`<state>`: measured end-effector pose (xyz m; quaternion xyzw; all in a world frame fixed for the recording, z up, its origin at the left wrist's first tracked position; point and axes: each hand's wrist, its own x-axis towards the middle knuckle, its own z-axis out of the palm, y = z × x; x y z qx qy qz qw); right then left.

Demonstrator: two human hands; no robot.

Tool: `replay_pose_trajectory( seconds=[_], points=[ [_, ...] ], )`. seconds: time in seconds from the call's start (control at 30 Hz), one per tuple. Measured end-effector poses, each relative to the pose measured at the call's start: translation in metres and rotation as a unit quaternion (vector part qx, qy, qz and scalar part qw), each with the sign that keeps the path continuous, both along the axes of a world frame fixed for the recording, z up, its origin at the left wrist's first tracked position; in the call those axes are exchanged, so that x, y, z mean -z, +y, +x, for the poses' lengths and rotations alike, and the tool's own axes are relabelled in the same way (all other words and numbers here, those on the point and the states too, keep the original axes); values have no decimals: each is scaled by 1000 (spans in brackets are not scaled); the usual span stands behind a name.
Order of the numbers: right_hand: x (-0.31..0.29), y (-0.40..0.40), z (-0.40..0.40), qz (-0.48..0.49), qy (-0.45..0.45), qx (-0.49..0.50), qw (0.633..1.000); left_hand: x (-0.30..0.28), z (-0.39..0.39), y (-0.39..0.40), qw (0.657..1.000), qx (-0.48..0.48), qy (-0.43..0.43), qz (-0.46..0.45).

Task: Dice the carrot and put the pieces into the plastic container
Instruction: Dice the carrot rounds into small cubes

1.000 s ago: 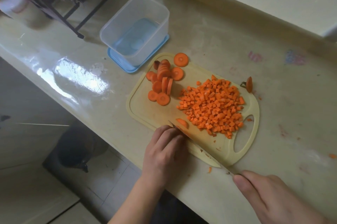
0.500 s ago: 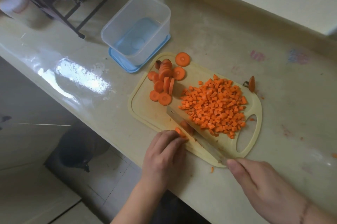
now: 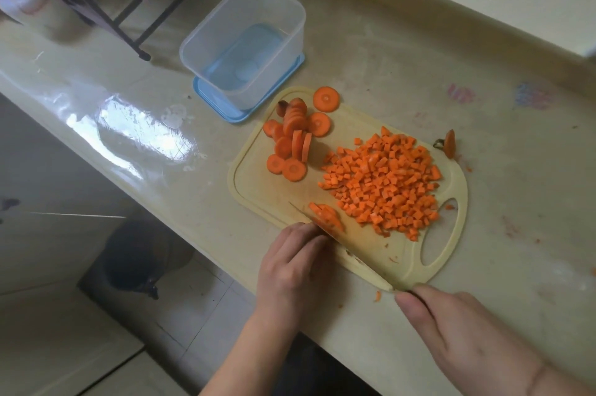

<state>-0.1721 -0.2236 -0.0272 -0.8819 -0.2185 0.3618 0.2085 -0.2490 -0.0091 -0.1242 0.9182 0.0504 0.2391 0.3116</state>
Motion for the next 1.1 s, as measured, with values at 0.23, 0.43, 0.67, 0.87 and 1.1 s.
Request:
replay_pose_trajectory(
  seconds=[0.23,0.43,0.67,0.87,1.1],
  points=[
    [-6,9,6,82,32,46,995,-2,1,2,1000,9,-2,-20],
    [-26,-16,7,94,90,173,976,-13,6,3,997,-32,-19,-66],
    [-29,-27,7,66,39,162,984,-16,28,-11,988,-106,105,-25],
    [-32,-30,3,64,36,155,985,-7,25,-10,991,-122,58,14],
    [-28,-36,6,61,45,146,986,-7,27,-11,989,-137,55,13]
  ],
)
